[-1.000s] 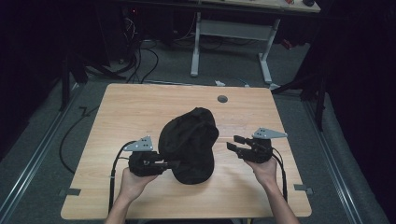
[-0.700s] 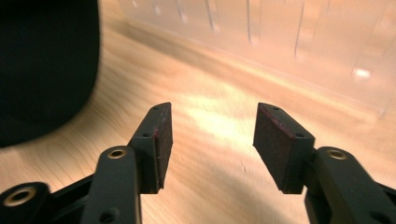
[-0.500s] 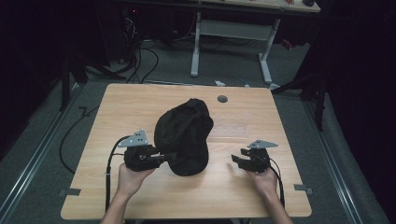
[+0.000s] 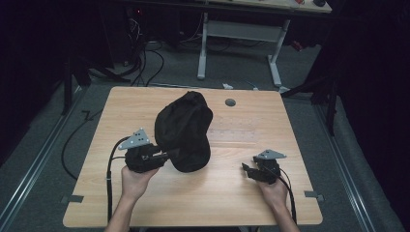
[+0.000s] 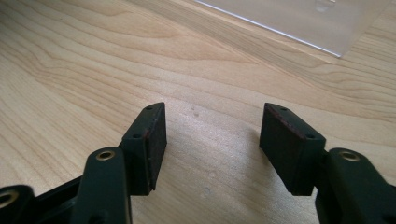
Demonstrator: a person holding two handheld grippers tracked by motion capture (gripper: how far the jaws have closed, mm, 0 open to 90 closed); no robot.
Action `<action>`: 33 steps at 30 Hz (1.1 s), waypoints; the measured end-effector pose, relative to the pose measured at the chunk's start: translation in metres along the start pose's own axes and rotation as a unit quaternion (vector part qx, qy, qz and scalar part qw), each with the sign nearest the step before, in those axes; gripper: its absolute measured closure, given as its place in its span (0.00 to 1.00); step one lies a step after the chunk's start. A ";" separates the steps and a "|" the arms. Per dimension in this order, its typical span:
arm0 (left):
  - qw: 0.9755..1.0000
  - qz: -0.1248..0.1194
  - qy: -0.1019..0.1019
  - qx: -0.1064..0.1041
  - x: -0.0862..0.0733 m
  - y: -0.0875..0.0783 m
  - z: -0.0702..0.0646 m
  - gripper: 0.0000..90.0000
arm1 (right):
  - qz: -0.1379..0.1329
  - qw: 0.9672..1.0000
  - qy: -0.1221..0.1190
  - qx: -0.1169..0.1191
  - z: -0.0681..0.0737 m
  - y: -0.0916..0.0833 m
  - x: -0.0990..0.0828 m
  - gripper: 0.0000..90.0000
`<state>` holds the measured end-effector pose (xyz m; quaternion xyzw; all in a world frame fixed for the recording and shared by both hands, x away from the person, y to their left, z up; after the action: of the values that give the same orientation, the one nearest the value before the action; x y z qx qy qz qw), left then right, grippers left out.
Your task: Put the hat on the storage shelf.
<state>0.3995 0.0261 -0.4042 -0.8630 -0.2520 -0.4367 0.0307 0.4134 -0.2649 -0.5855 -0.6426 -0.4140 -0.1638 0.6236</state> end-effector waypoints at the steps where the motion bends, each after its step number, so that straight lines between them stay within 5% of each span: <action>1: 1.000 -0.002 0.002 0.002 0.001 0.000 0.000 0.78 | 0.001 1.000 0.000 0.001 0.000 0.000 0.000 0.45; 8: 0.999 -0.028 0.010 0.017 0.015 0.005 0.002 0.78 | -0.001 1.000 -0.002 0.001 0.000 0.000 0.000 0.44; 33: 0.997 -0.055 0.034 0.040 0.050 0.014 0.016 0.78 | -0.001 1.000 -0.003 0.001 0.000 0.000 0.000 0.44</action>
<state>0.4424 0.0387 -0.3737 -0.8305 -0.3147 -0.4569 0.0499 0.4133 -0.2647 -0.5857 -0.6422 -0.4163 -0.1621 0.6230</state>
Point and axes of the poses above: each handheld gripper's, and its own axes: y roughly forward along the jaws, x roughly out of its top, z roughly to its left, the point moved 8 cm from there along y, roughly forward along the jaws, and after that the axes turned 13 degrees about -x, right-handed, at the moved point
